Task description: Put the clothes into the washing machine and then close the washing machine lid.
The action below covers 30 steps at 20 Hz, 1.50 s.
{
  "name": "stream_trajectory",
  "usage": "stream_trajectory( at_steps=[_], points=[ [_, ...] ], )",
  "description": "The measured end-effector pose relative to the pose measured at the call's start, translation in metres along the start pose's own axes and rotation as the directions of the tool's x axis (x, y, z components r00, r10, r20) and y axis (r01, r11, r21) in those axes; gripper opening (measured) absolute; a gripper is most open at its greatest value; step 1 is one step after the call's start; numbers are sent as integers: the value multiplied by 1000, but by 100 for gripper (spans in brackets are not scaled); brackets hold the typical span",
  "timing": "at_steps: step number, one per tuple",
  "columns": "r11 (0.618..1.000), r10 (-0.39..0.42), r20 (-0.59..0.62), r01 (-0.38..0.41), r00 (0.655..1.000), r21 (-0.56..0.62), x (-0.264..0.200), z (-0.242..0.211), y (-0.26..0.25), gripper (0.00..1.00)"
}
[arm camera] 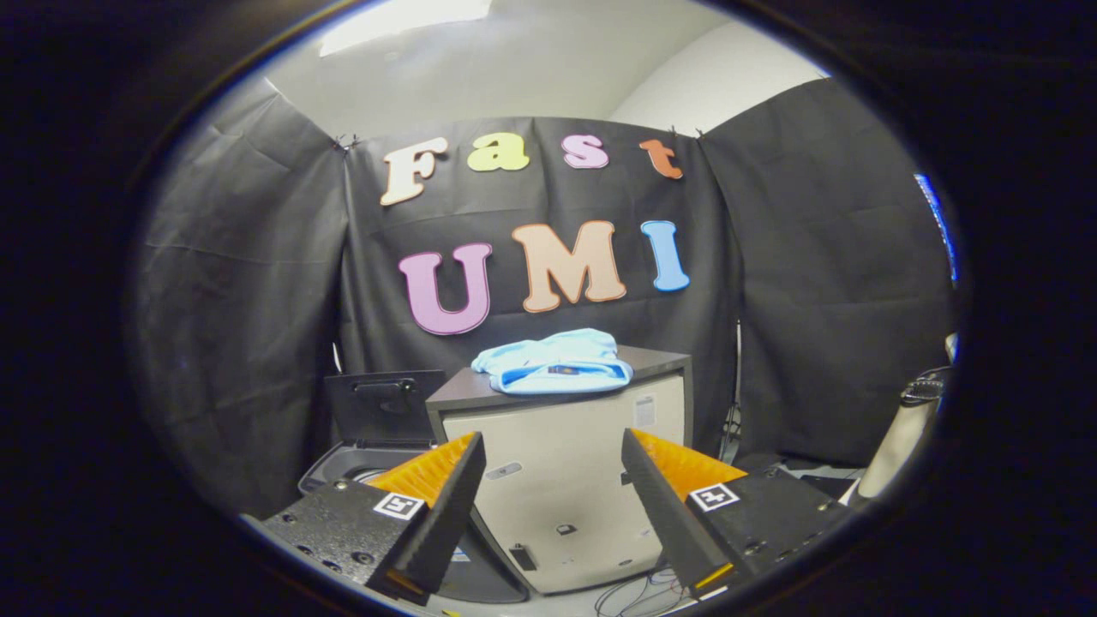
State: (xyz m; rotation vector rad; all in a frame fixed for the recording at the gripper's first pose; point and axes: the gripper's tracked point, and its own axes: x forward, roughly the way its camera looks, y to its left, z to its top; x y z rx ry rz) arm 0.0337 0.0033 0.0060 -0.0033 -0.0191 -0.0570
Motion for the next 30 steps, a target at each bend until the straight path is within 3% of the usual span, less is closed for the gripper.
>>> stream_trajectory(
  at_steps=[8, 13, 23, 30],
  points=[
    [1000, 2, 7, -2, 1000, 4, 16, 4, -1, 97],
    [1000, 8, 29, -8, 1000, -1, 43, 30, 6, 97],
    [1000, 1, -20, -1, 1000, -13, 157, 68, 33, 97],
    [997, -48, -183, 36, 982, -69, 266, 67, 22, 97]
  ],
)
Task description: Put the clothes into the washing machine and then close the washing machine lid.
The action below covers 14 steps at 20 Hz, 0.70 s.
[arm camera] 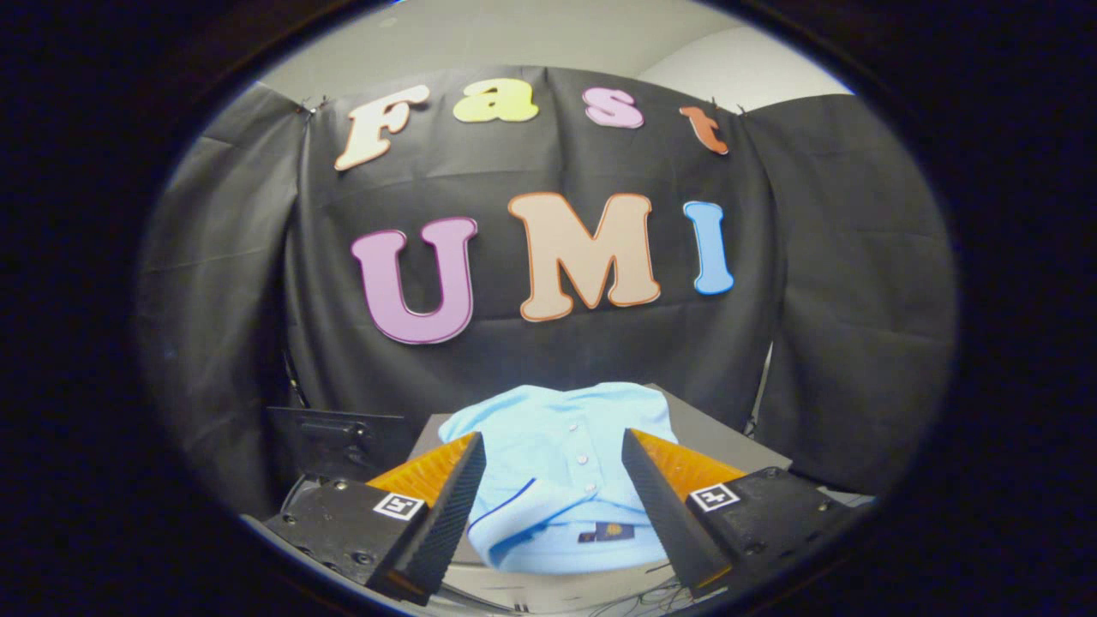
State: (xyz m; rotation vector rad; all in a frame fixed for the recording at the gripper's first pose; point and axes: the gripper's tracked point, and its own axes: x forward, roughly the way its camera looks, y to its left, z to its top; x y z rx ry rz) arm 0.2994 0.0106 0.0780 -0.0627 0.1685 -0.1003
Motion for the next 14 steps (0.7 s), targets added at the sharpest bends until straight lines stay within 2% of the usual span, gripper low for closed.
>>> stream_trajectory(
  at_steps=[4, 7, 9, 10, 11, 12, 13, 14],
  points=[
    [1000, -20, -170, 17, 985, -19, 65, -23, 6, 97],
    [998, -47, -270, 34, 962, -52, 93, -43, 9, 98],
    [994, -98, -368, 74, 924, -80, 101, -66, 0, 99],
    [992, -101, -440, 58, 892, -112, 97, -81, 0, 99],
    [995, -80, -437, 48, 896, -85, 97, -79, 2, 96],
    [996, -84, -416, 75, 905, -37, 104, -76, 1, 92],
    [994, -103, -431, 108, 896, -12, 104, -81, 0, 89],
    [993, -113, -418, 121, 901, -7, 107, -78, -4, 86]
  ],
)
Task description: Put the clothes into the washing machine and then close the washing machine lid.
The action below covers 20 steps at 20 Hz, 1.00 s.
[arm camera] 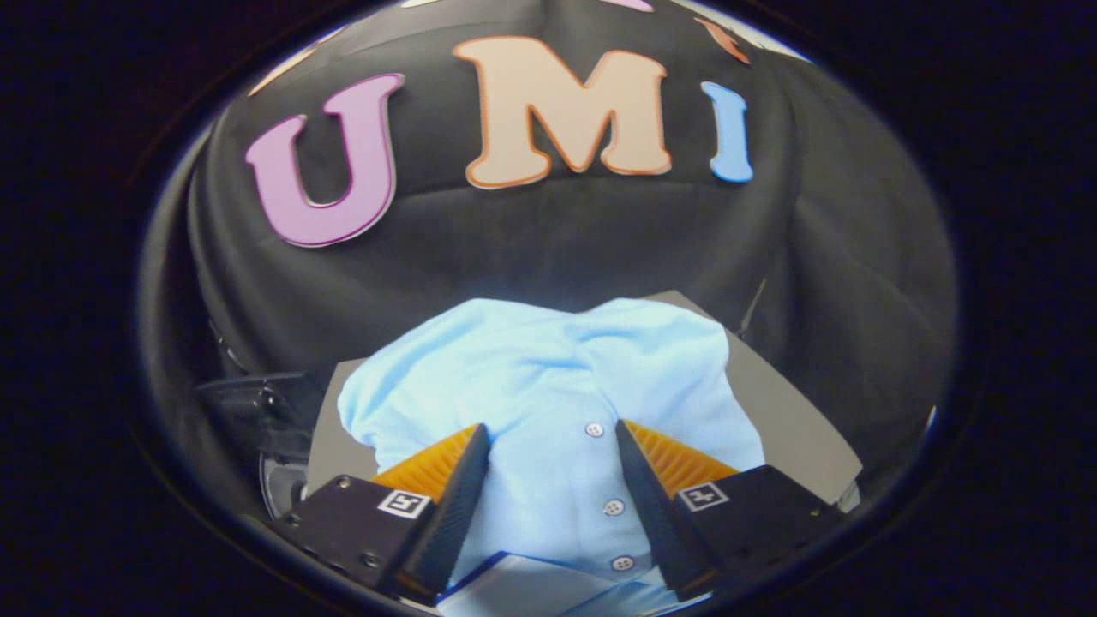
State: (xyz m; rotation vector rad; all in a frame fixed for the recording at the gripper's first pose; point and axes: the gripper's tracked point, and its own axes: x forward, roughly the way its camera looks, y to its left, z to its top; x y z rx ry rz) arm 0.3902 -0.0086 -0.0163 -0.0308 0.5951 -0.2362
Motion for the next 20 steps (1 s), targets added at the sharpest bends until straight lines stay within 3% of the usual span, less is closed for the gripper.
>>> stream_trajectory(
  at_steps=[1, 6, 12, 15, 20],
  points=[
    [1000, -19, -13, 19, 1000, -4, 2, -2, -5, 82],
    [999, -33, -19, 32, 999, -42, -10, -9, 0, 12],
    [988, 109, -24, -105, 994, 117, -45, -27, 15, 3],
    [993, 111, -3, -111, 994, 42, -71, -28, 25, 3],
    [979, 202, 25, -203, 979, 9, -109, -17, 79, 3]
  ],
)
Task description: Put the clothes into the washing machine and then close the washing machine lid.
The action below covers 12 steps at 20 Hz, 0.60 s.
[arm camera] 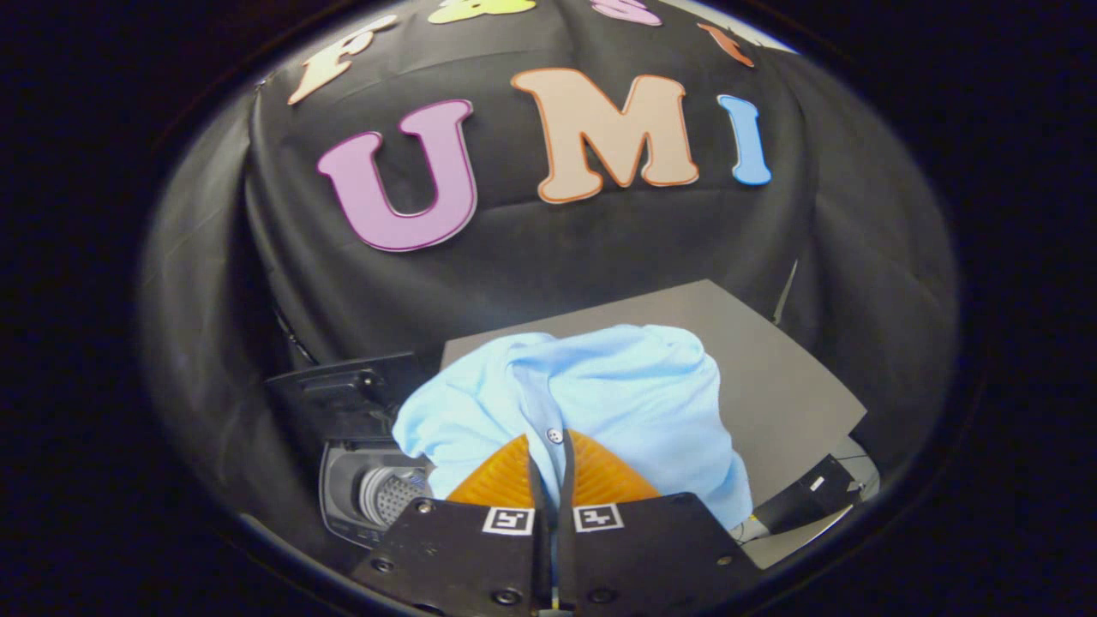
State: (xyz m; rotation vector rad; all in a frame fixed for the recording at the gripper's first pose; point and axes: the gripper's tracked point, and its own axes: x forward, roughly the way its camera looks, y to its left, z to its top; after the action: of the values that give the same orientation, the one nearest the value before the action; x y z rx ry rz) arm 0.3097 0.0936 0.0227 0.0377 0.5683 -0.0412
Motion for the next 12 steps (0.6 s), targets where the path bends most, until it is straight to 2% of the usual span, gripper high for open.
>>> stream_trajectory(
  at_steps=[5, 12],
  points=[
    [992, 129, 24, -129, 991, 17, -13, 8, 77, 3],
    [978, 205, 78, -207, 976, 28, -19, 21, 153, 3]
  ],
)
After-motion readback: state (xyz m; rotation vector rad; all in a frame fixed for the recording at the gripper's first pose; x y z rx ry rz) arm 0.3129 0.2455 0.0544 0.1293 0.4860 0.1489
